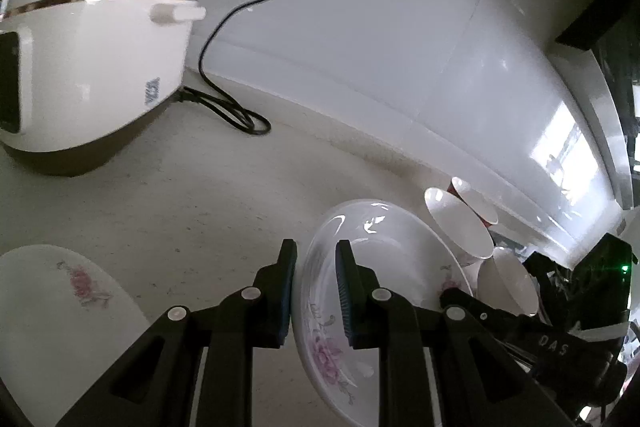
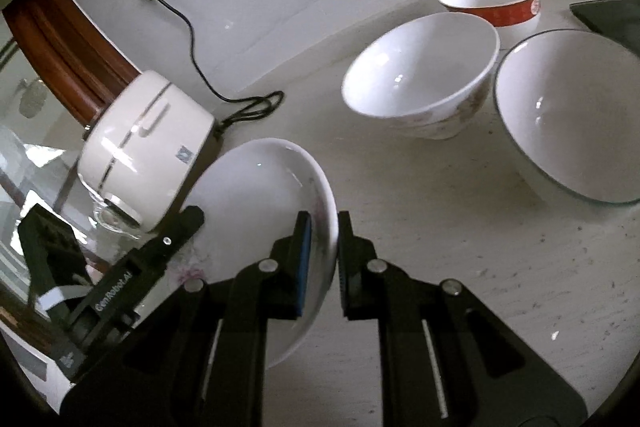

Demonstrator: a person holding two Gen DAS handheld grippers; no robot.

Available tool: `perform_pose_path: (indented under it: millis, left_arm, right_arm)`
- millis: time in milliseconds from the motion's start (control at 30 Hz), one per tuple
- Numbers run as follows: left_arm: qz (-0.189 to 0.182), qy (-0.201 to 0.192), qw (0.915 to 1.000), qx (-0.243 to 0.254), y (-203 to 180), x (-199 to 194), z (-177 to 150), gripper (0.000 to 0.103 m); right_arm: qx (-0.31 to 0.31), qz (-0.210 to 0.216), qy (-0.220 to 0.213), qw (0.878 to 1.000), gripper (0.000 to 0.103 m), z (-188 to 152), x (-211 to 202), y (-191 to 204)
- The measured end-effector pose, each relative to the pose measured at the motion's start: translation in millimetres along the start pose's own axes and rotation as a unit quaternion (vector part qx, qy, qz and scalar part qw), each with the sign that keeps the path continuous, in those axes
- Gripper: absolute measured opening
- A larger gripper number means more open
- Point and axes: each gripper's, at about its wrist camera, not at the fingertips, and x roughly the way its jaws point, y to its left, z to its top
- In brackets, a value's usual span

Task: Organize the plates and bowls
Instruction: 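Carry the plate with both grippers onto the plate stack by the cooker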

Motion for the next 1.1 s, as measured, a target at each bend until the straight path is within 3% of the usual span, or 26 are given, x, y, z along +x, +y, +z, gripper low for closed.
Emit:
perform_pose_path:
  millis: [200, 433, 667, 1100]
  left_arm:
    - [0.031, -0.037, 0.9988, 0.005, 6.3, -32.4, 1.4, 0.019]
    - [0.046, -0.043, 0.9979, -0.017, 29.2, -48.9, 6.4, 0.019]
    - [0.058, -0.055, 0.9965, -0.024, 47.6, -72.1, 7.5, 0.021]
    - [0.090, -0.079, 0.9905, -0.068, 97.6, -117.7, 0.6, 0.026]
  right_arm:
    - [-0.024, 0.033, -0.003, 0.999, 0.016, -4.9, -0.4, 21.3]
    - [-0.059, 0.071, 0.009, 0.996, 0.016, -17.2, 12.5, 48.4]
    - [-0.078, 0.104, -0.007, 0.991, 0.016, -22.1, 10.7, 71.2]
    - [-0.144, 0.105, 0.039, 0.983, 0.016, -46.7, 36.9, 120.9]
